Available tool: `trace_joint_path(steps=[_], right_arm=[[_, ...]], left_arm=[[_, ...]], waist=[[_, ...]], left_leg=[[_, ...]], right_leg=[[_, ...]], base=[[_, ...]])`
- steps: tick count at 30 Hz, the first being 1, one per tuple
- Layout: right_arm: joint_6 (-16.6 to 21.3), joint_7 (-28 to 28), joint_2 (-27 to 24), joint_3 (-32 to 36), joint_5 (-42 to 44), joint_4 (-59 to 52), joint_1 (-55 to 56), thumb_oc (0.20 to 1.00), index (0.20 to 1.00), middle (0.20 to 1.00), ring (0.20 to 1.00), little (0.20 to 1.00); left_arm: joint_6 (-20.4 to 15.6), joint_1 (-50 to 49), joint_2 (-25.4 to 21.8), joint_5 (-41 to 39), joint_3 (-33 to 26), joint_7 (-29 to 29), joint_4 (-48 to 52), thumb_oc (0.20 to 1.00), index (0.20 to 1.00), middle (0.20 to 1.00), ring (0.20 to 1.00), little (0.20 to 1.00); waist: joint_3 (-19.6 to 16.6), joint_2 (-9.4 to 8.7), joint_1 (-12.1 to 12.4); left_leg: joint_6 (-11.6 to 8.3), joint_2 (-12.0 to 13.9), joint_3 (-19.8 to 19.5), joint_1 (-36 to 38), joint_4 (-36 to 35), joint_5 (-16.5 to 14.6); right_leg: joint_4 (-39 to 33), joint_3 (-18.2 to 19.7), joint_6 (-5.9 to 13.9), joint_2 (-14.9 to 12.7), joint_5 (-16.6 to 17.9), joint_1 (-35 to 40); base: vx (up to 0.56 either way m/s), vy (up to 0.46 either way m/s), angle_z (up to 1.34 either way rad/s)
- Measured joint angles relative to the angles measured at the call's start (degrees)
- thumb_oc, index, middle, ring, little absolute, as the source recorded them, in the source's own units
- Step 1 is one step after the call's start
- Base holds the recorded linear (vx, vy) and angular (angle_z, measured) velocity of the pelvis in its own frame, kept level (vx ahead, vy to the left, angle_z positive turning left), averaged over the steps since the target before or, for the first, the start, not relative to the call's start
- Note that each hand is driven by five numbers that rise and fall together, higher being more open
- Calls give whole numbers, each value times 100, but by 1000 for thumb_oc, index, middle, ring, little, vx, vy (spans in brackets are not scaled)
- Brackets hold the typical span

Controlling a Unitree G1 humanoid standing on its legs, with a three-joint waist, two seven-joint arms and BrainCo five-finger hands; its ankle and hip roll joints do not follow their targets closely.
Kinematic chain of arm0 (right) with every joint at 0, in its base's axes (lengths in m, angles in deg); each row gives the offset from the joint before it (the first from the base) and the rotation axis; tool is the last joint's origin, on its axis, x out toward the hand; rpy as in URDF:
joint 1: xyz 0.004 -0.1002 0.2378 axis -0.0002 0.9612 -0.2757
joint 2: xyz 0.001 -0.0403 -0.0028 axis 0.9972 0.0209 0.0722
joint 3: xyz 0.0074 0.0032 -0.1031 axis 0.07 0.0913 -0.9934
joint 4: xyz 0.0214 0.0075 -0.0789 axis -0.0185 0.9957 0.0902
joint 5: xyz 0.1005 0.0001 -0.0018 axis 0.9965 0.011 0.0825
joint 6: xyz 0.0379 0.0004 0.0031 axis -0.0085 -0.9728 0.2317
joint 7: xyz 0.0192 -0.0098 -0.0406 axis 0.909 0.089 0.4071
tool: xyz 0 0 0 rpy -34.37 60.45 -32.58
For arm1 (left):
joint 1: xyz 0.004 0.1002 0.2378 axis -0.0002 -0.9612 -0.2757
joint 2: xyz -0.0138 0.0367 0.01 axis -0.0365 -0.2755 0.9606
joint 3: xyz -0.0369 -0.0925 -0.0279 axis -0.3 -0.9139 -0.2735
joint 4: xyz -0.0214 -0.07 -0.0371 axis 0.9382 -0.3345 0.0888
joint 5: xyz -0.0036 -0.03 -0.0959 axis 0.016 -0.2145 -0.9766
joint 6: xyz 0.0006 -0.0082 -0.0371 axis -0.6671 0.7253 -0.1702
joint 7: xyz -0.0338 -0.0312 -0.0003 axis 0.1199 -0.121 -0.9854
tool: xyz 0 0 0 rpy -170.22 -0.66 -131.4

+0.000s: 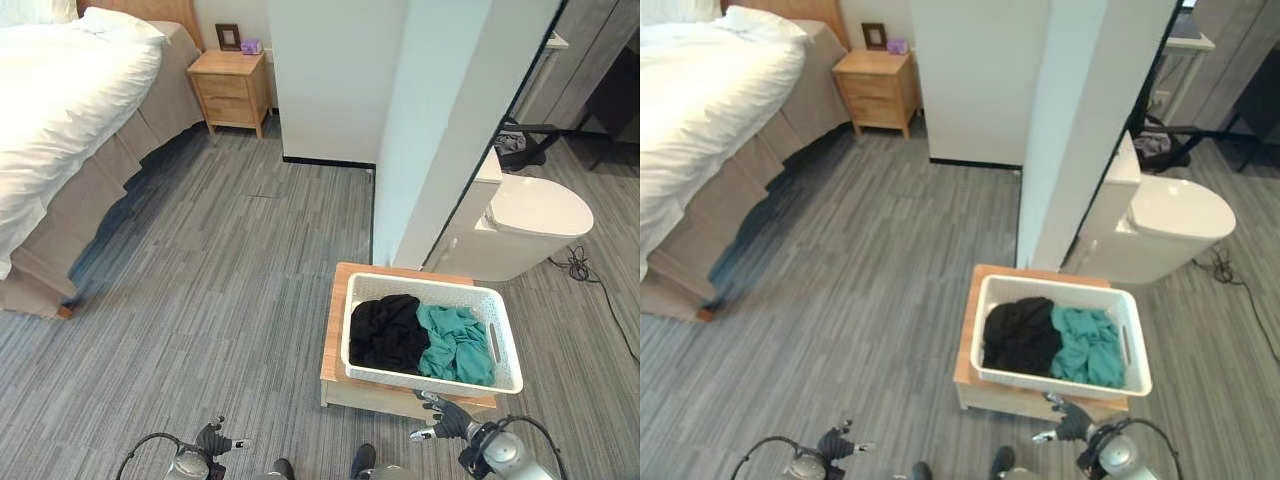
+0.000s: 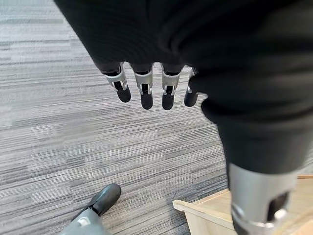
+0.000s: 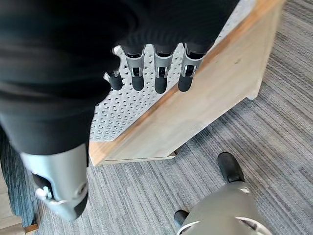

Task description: Grab the laundry basket,head to the washer,open it,put in the laundry and shut it.

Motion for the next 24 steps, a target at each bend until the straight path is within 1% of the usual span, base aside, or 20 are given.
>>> trace_joint_path(steps=[1,2,3,4,5,6,7,8,9,10,11,12,13,14,15,16,19,21,24], right_arm=[[0,-17,-2,-1,-30,1,-24,1000,1000,1000,1000,1000],[0,-21,-1,-4,-33,-3,-37,1000,1000,1000,1000,1000],[0,-23,-1,-6,-33,-3,-110,1000,1000,1000,1000,1000],[1,-26,19,-23,-34,25,-223,1000,1000,1000,1000,1000],[-2,-33,41,-36,-34,43,-307,1000,1000,1000,1000,1000],[-18,-35,62,-74,-36,35,-293,1000,1000,1000,1000,1000],[-66,-31,61,-151,-46,31,-428,1000,1000,1000,1000,1000],[-21,-33,11,-101,-43,-322,-403,1000,1000,1000,1000,1000],[4,-68,58,-87,-40,-514,-438,1000,1000,1000,1000,1000],[46,-88,50,-90,-39,-583,-454,1000,1000,1000,1000,1000],[46,-89,0,-89,-40,-577,-352,1000,1000,1000,1000,1000],[44,-80,-60,-80,-38,-586,-227,1000,1000,1000,1000,1000],[45,-56,-106,-3,-38,-633,-109,1000,1000,1000,1000,1000],[41,-27,-184,117,-31,-658,-4,1000,1000,1000,1000,1000],[7,-25,-314,151,-25,-659,42,1000,1000,1000,1000,1000],[-45,-16,-391,250,-20,-662,100,1000,1000,1000,1000,1000],[-121,-8,-403,606,130,-716,283,1000,1000,1000,1000,1000],[-153,-18,-431,635,160,-723,298,1000,1000,1000,1000,1000],[-180,0,-436,783,353,-869,375,1000,1000,1000,1000,1000]], left_arm=[[0,23,-2,0,-4,17,0,1000,1000,1000,1000,1000],[2,28,-6,0,-2,24,12,1000,1000,1000,1000,1000],[9,19,-7,0,-3,24,9,1000,1000,1000,1000,1000],[14,14,-27,-1,25,31,10,1000,1000,1000,1000,1000],[15,29,-32,-1,92,34,17,1000,1000,1000,1000,1000],[8,9,-70,-1,148,35,17,1000,1000,1000,1000,1000],[7,8,-82,-11,18,60,176,1000,1000,1000,1000,1000],[-6,-96,-184,-13,-7,83,438,1000,1000,1000,1000,1000],[13,-116,-225,-11,-42,112,438,1000,1000,1000,1000,1000],[34,-63,-174,-10,-15,110,368,1000,1000,1000,1000,1000],[24,-37,-72,-4,-2,100,328,1000,1000,1000,1000,1000],[9,20,-3,-4,-9,96,349,1000,1000,1000,1000,1000],[9,21,14,-4,-10,87,340,1000,1000,1000,1000,1000],[4,11,5,-4,-8,90,336,1000,1000,1000,1000,1000],[14,63,9,-2,18,89,311,1000,1000,1000,1000,1000],[19,136,8,0,49,89,278,1000,1000,1000,1000,1000],[23,227,11,-4,60,85,280,1000,1000,1000,1000,1000],[21,235,9,-5,61,85,284,1000,1000,1000,1000,1000],[27,256,-5,-8,225,65,488,1000,1000,1000,1000,1000]], waist=[[-2,2,3],[10,-32,-6],[23,-52,0],[87,-71,-6],[185,-91,-39],[217,-26,-21],[210,-12,56],[210,-77,154],[230,-90,206],[264,28,126],[251,152,89],[210,221,39],[150,272,-12],[70,297,-30],[56,299,-125],[48,292,-148],[20,242,-187],[-27,205,-204],[-141,74,-246]], left_leg=[[-73,13,-1,-55,38,-31],[-60,-55,-14,-108,68,-54],[-45,-97,-19,-157,59,-62],[-11,-160,16,-193,77,-83],[7,-167,42,-194,92,-125],[7,-86,129,-164,85,0],[-24,-27,351,-190,71,52],[-8,-109,565,-279,105,-27],[-19,-112,665,-279,167,-65],[-40,-80,613,-203,159,-49],[-60,-23,591,-109,119,-37],[-98,37,580,-61,67,-90],[-124,70,526,-52,66,-106],[-135,82,478,-72,68,-99],[-135,114,469,-76,76,-100],[-134,140,457,-89,72,-99],[-134,198,387,-90,35,-98],[-133,210,307,-98,41,-97],[-161,215,308,-212,23,-51]], right_leg=[[70,11,-5,-12,-23,-74],[185,53,5,-58,-33,-198],[310,159,19,-84,-42,-334],[579,363,98,-108,-86,-527],[723,505,125,-164,-104,-567],[695,442,257,-280,-238,-634],[809,-96,615,-527,-232,-696],[885,-462,809,-1032,-102,-786],[820,-457,823,-1118,85,-828],[614,-435,657,-1048,218,-661],[419,-462,584,-935,280,-469],[321,-473,508,-826,319,-337],[319,-481,481,-787,298,-303],[378,-487,387,-769,216,-339],[471,-481,347,-760,125,-379],[567,-478,340,-757,50,-432],[648,-479,320,-685,-59,-465],[741,-479,319,-668,-140,-498],[865,-476,276,-676,-231,-673]], base=[[-46,49,-9],[-49,50,-19],[-23,15,-44],[16,-66,-48],[-26,-182,-38],[10,-226,-36],[-5,-207,-63],[55,-130,-92],[47,-128,-62],[79,-145,-24],[64,-107,7],[53,-84,7],[23,-41,7],[30,-47,8],[49,-28,4],[56,-3,1],[38,10,-2],[13,10,-2],[0,0,0]])
